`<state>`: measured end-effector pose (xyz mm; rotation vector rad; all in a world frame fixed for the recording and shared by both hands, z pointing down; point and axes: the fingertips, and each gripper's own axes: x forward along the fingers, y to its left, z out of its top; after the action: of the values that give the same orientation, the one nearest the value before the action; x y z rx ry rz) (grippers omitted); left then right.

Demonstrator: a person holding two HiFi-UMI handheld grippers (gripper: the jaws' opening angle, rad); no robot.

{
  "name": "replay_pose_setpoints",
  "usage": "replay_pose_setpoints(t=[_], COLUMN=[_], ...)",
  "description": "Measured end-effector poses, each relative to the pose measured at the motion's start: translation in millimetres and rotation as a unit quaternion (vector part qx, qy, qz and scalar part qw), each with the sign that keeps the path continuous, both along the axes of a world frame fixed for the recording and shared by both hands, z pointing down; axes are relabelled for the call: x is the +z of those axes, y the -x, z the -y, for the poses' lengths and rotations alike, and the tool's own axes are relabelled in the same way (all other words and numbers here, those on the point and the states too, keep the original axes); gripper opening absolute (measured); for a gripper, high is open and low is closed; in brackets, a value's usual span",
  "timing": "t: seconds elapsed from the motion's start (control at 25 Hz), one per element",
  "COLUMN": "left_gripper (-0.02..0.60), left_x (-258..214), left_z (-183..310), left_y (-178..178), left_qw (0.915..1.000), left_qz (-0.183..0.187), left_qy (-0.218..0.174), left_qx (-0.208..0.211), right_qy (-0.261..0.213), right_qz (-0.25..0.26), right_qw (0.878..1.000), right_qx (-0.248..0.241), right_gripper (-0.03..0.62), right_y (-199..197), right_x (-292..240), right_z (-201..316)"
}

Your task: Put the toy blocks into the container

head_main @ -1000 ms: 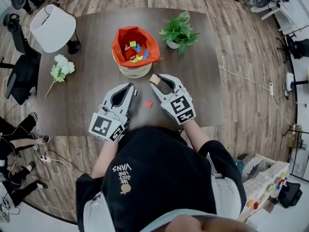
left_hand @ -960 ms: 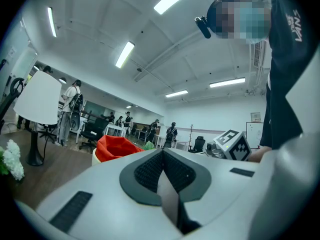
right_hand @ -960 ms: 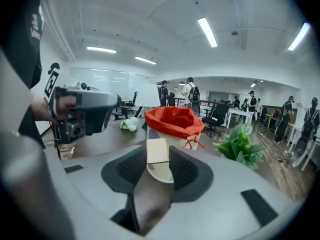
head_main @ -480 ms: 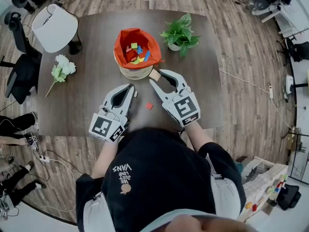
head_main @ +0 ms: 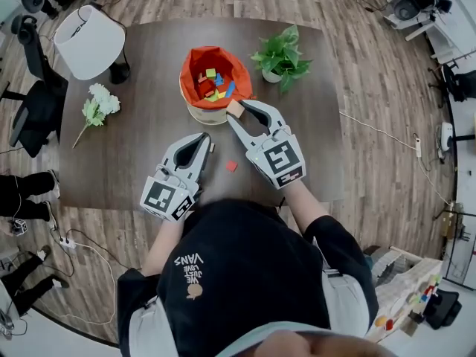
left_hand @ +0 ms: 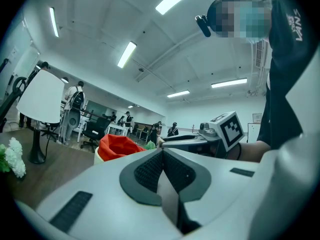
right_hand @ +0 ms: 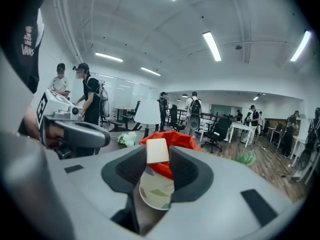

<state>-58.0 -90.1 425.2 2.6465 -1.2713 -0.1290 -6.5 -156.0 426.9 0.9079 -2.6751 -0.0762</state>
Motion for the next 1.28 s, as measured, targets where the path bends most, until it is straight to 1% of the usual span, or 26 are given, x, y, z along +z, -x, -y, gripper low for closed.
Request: replay_pose_setpoints(t=[0.4, 0.8, 1.08, 1.28], left_gripper=[0.011, 0.011, 0.011, 0.011], left_x=[3, 4, 6, 7], left_z=[1, 1, 1, 1], left_y=[4, 8, 10, 10], left_qw=[1.0, 0.9998, 0.9998, 0.9998], left_qz=[0.001, 0.002, 0.002, 0.002], left_qy=[0.005, 0.006, 0.009, 0.009], left_qx=[-0.008, -0.017, -0.019, -0.019], right_qy=[0.013, 0.038, 0.055, 0.059], right_qz=[-0.01, -0.042, -0.061, -0.076], right_qw=[1.0, 0.998, 0.997, 0.995], right_qx=[-0.003, -0.008, -0.007, -0.006], right_gripper=[0.15, 0.15, 0.15, 0.15], right_y=[13, 31, 39, 42], right_x=[9, 33, 51, 59], right_z=[30, 66, 77, 82])
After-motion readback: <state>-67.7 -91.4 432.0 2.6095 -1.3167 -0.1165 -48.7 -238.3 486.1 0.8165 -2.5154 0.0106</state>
